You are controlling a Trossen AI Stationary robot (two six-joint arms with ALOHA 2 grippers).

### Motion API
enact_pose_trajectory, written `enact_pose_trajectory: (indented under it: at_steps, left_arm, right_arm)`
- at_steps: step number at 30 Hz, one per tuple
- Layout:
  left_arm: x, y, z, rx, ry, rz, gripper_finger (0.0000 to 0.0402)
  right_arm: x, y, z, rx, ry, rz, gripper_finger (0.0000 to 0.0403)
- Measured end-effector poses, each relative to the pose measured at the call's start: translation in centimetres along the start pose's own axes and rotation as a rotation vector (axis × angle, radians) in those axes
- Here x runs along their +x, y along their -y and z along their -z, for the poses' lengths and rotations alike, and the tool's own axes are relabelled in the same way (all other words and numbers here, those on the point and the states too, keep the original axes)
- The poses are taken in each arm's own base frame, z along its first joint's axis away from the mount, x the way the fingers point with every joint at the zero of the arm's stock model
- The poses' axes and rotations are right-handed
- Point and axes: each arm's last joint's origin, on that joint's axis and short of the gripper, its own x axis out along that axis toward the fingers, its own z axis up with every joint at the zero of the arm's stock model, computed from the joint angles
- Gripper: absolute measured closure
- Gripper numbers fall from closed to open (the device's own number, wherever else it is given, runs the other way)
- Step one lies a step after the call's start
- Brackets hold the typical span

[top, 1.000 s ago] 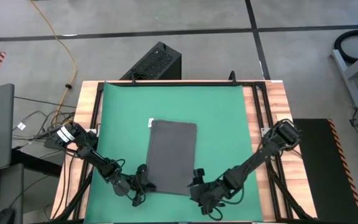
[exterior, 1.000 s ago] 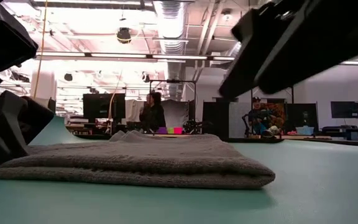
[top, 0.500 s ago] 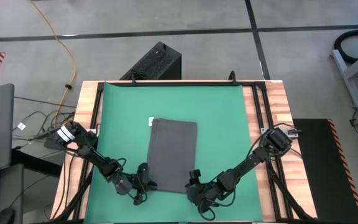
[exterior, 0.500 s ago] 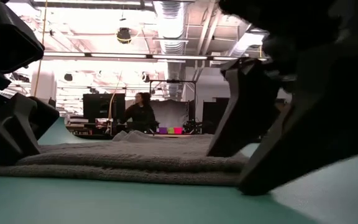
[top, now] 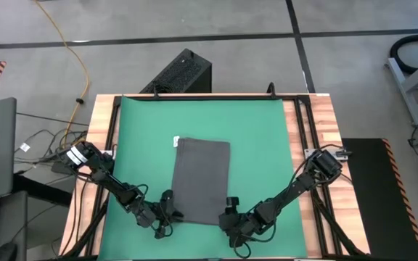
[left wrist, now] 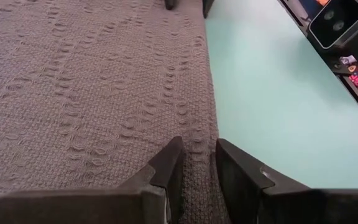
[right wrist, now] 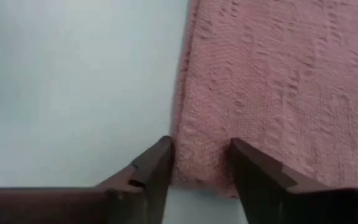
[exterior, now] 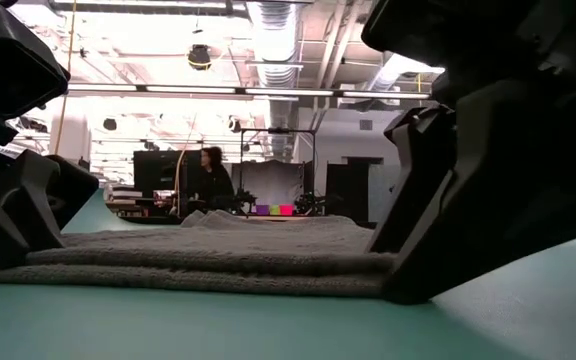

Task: Roll towel into tight, uniform cylinder
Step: Roll the gray towel

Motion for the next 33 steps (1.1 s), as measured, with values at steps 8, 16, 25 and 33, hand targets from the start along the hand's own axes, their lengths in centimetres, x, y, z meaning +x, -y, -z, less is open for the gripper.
enact_pose_trajectory:
  at_steps: [8, 16, 25, 33]
  left_arm:
    - [0.0, 0.2, -0.3, -0.049, 0.031, 0.029, 0.0317]
    - [-1.2, 1.8, -2.9, -0.098, 0.103, 0.239, 0.0344]
    - [-4.7, 2.2, -5.7, 0.47, -0.099, 0.233, 0.0337]
    - [-6.1, 1.3, -7.5, 0.547, -0.082, 0.187, 0.0235]
  right_arm:
    - [0.1, 0.2, 0.3, 0.072, -0.02, 0.017, 0.0337]
    - [0.1, 0.1, 0.1, 0.084, -0.022, -0.009, 0.0378]
    - [0.1, 0.0, 0.2, 0.084, -0.03, -0.029, 0.0377]
    - [0.1, -0.1, 0.2, 0.088, -0.028, -0.033, 0.0376]
